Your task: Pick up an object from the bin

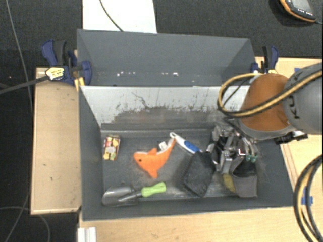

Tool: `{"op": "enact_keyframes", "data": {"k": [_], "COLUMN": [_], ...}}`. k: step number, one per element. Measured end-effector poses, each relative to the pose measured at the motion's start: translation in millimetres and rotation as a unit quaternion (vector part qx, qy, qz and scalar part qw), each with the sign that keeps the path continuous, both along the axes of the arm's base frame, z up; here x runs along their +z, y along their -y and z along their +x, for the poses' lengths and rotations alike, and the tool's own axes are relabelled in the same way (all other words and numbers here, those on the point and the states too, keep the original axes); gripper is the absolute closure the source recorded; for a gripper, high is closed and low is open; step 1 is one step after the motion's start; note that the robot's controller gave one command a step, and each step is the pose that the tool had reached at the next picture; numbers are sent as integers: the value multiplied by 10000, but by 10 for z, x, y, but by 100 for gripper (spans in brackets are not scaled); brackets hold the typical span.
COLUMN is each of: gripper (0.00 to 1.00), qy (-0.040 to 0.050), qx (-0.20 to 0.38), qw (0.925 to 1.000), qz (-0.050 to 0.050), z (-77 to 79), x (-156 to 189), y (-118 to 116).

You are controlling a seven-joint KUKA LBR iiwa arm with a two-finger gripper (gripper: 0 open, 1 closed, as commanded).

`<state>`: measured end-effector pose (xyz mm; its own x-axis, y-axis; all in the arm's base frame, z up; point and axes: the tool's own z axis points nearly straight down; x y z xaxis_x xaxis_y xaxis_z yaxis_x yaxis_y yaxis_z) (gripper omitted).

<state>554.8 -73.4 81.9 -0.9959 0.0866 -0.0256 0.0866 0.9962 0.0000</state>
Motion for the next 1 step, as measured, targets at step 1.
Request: {"op": "enact_keyframes", "data": {"k": [1], "gripper": [0], "qy": [-8], "qx": [-19], "qw": [10000], "qz": [3], "z": [-2], "x": [-121], "y": [-21]}}
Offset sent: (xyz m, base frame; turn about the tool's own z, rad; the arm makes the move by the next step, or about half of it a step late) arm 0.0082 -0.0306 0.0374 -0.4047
